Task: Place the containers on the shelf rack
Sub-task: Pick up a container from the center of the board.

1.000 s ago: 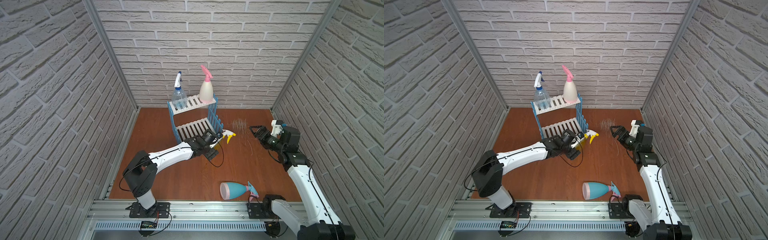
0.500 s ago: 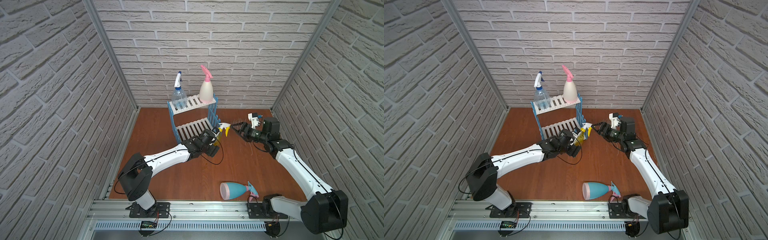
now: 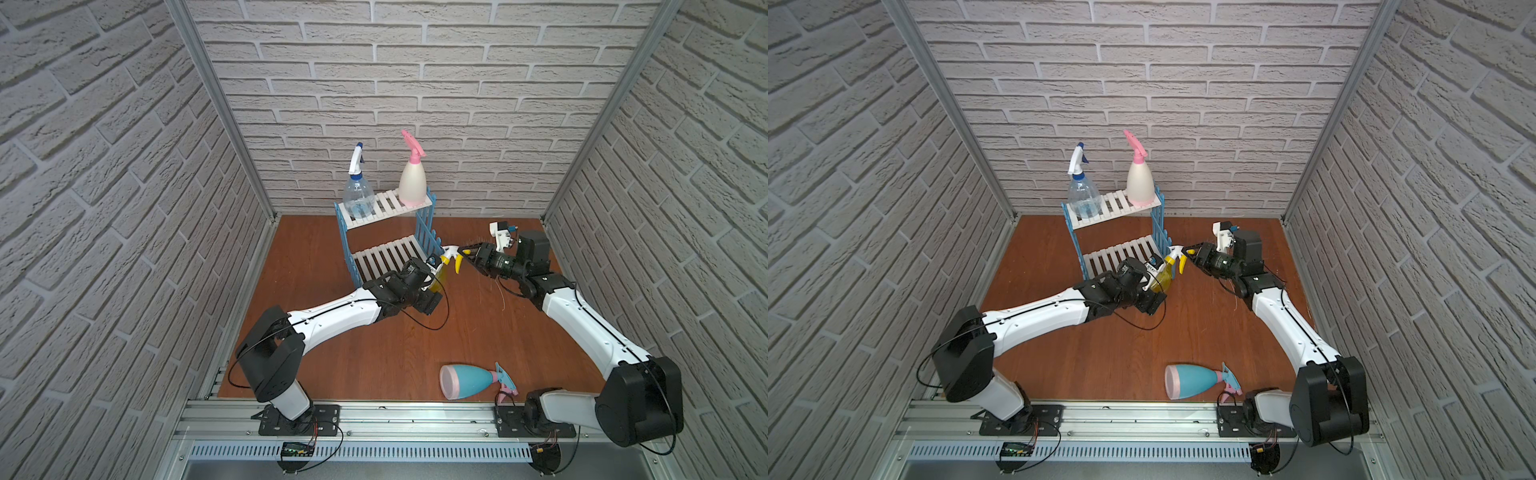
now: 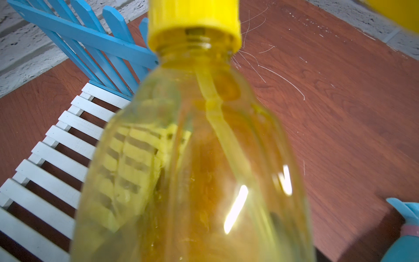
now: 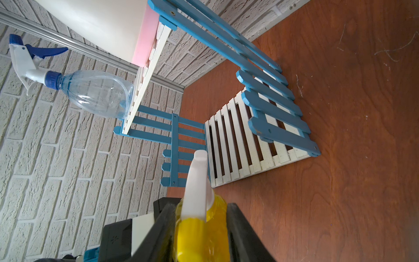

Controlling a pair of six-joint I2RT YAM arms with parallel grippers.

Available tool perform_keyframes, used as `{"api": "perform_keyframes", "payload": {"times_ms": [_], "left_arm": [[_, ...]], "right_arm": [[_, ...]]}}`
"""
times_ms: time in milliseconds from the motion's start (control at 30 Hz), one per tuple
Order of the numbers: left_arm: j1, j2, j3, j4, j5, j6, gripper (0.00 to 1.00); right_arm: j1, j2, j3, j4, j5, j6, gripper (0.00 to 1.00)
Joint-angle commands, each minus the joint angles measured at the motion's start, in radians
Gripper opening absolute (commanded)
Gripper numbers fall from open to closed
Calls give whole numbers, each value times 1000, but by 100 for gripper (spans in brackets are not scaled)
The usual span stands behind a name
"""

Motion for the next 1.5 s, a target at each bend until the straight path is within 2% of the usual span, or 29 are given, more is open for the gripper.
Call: {"api": "perform_keyframes", "payload": {"times_ms": [0, 133, 167, 233, 300, 367, 667, 833, 1000, 1167, 1467], "left_arm": [[-5, -16, 15, 48, 18, 13, 80], [-6, -26, 0, 70, 24, 8, 81], [-6, -27, -4, 75, 23, 7, 82], [-6, -38, -19, 94, 21, -3, 87], [-1, -59, -41, 119, 10, -31, 97], [11, -87, -64, 136, 24, -58, 98], [133, -262, -121, 204, 303, -190, 98], [264, -302, -65, 178, 510, -303, 98], [342, -299, -21, 167, 716, -309, 98], [373, -267, 10, 174, 863, -305, 98], [364, -207, 71, 157, 1070, -263, 98]], "right_arm": [[24, 8, 40, 10, 38, -29, 38], [49, 21, 62, -14, 47, -44, 30], [51, 24, 67, -23, 54, -47, 26], [54, 23, 70, -32, 71, -58, 18], [54, 18, 71, -44, 88, -78, 12], [52, 17, 75, -48, 94, -101, 8], [7, 4, 73, -51, 66, -188, 5], [6, -8, 101, -68, -66, -314, 4], [20, -18, 155, -148, -194, -445, 4], [39, -14, 207, -175, -354, -524, 4], [100, 72, 387, -460, -600, -784, 3]]}}
